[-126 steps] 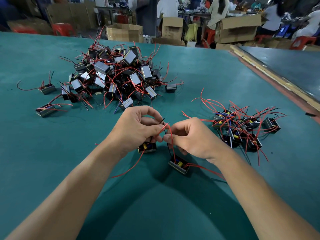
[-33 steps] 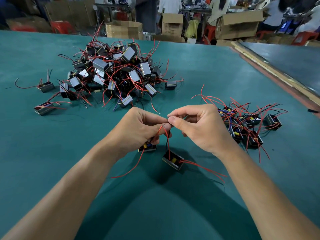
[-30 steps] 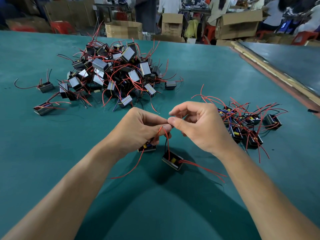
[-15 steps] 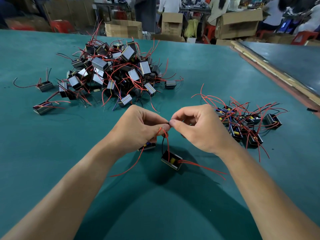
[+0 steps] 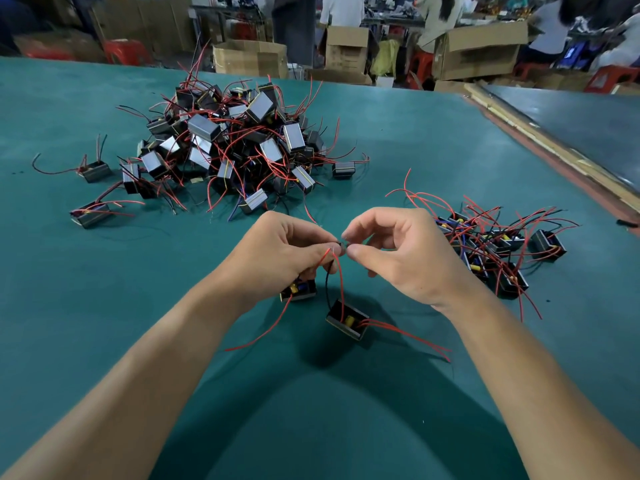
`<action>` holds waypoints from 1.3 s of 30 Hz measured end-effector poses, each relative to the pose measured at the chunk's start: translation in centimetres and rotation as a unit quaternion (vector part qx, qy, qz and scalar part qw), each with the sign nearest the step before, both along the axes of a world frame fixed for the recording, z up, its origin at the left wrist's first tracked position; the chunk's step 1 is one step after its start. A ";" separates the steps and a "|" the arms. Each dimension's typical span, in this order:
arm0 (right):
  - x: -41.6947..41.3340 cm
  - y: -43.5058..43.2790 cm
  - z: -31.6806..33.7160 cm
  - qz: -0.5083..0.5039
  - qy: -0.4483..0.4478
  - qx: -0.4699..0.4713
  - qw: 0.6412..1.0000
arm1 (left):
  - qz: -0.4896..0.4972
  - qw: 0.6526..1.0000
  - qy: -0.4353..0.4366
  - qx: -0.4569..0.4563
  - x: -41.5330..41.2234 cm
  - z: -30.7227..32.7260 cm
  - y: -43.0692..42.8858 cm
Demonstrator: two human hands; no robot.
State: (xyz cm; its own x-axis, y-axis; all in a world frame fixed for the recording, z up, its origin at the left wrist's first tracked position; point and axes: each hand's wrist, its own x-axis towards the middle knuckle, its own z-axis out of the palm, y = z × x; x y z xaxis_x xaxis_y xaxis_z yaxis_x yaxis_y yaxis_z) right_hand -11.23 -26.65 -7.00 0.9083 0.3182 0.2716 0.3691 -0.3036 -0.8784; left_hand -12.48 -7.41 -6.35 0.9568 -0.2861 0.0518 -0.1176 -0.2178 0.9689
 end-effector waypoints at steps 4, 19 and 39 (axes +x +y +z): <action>-0.1 -0.1 0.3 0.014 -0.035 -0.007 0.999 | -0.016 0.999 0.047 -0.010 0.1 0.3 0.2; -0.1 -0.2 0.4 0.029 -0.053 -0.017 0.998 | -0.040 0.995 0.092 -0.024 0.2 0.3 0.4; 0.1 0.4 -0.3 -0.011 0.080 -0.006 0.997 | 0.002 0.990 -0.097 0.107 -0.1 -0.4 -0.1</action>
State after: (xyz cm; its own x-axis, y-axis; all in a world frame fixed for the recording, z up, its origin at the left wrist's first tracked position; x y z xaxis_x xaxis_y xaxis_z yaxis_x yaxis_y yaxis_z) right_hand -11.18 -26.26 -7.26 0.9464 0.2996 0.1202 0.2185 -0.3202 -0.9218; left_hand -12.60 -7.56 -6.76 0.9357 -0.3074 0.1729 -0.2956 -0.4160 0.8600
